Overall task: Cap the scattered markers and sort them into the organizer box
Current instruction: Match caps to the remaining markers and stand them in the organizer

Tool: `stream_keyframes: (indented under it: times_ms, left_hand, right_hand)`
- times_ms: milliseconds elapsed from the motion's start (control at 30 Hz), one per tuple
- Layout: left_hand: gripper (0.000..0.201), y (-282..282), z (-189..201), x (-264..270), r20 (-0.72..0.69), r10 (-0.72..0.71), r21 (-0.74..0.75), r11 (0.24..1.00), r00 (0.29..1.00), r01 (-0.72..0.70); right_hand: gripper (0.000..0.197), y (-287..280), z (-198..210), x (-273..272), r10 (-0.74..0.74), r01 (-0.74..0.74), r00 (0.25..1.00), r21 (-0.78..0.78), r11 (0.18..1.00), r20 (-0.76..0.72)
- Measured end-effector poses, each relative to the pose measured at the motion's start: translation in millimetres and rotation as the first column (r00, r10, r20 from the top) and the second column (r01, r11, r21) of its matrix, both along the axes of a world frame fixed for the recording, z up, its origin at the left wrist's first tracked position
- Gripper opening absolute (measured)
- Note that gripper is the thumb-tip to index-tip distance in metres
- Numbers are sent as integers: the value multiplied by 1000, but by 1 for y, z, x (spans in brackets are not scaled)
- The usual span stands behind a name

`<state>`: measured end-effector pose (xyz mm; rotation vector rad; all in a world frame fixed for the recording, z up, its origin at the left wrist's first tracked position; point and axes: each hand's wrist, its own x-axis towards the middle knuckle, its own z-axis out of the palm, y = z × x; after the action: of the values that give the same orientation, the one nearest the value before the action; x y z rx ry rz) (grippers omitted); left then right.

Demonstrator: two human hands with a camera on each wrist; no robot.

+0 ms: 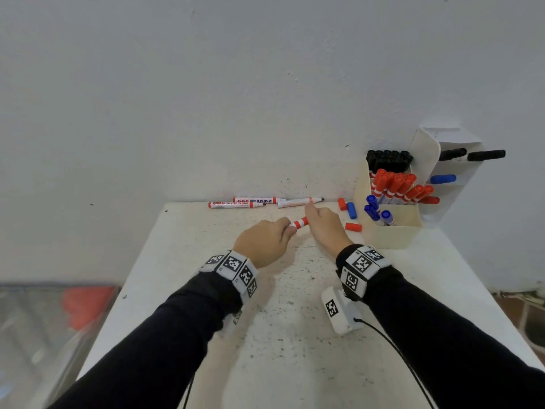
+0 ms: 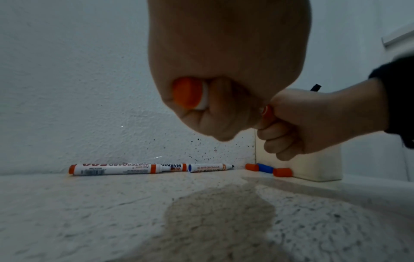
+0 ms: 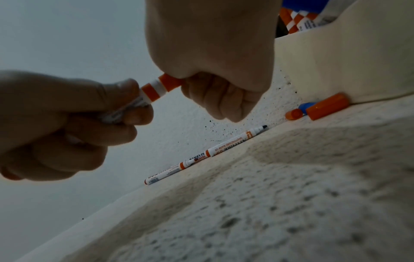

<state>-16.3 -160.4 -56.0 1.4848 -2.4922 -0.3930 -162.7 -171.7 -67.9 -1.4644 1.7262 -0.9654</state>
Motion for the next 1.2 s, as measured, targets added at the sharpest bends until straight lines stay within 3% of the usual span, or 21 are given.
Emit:
stream_keyframes:
  times_ms: [167,267,333,467,633,700,800,867,1067,1200]
  left_hand:
    - [38,5,9,-2,-203,6,316,947,979,60]
    - [44,9,12,-3,-424,182,619,774,887,137]
    - [45,9,12,-5,-451,242,682,714,859,157]
    - [44,-3,10,-7,-430,185,554,827,883,97]
    - [53,-26,11,2,-370,147,378,926,917,4]
    - [47,-44,4,14,-218,208,284,948,953,-142]
    - [43,-67,-10,32,167,326,165,921,931,-352]
    - [47,-74,-17,40,294,351,85,917,889,-390]
    - [42,-90,-29,45,362,379,-57,921,852,-386]
    - [36,-93,-33,42,342,417,-105,908,842,-407]
  right_hand:
    - [46,13,1,4,24,-11,995,-133,991,97]
    - [48,14,6,4,75,-49,989,-201,978,125]
    - [46,14,9,2,113,-92,989,-208,974,95]
    - [41,10,16,0,143,-128,989,-242,962,44]
    - [24,0,33,-6,65,-43,997,-351,935,52]
    - [13,1,47,-11,31,2,997,-415,910,75]
    - [17,1,71,-23,-78,115,993,-538,835,91]
    - [17,2,87,-35,-131,147,989,-636,758,73]
    - [17,4,117,-82,-345,202,939,-789,580,-13]
    - [19,-1,107,-115,-390,193,919,-788,585,-64]
